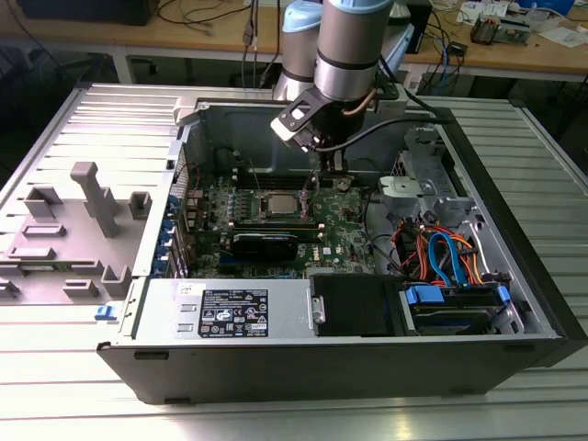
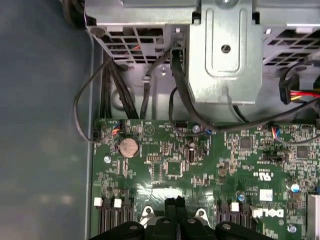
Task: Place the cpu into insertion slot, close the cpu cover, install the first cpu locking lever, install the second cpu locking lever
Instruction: 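Close the cpu cover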
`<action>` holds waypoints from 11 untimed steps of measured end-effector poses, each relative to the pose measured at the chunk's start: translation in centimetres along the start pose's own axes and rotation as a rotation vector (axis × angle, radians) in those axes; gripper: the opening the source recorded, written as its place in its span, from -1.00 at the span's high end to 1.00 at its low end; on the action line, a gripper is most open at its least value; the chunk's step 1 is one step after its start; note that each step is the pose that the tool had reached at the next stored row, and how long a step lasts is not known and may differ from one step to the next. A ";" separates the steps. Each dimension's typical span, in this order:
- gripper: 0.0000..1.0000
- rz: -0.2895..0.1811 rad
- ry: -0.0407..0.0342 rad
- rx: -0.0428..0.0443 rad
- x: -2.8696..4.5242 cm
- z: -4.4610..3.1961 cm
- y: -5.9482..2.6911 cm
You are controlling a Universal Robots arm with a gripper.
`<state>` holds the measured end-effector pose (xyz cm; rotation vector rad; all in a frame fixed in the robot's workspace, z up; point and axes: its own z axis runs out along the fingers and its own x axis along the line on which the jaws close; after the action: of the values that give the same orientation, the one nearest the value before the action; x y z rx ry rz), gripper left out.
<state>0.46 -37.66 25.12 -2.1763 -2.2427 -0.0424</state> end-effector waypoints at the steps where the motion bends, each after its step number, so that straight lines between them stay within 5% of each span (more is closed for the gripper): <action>1: 0.79 0.000 0.0000 0.0000 0.01 0.00 -0.25; 11: 0.79 0.000 0.0001 0.0000 0.02 -0.01 -0.73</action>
<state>-0.27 -37.65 25.12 -2.1762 -2.2427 -0.0424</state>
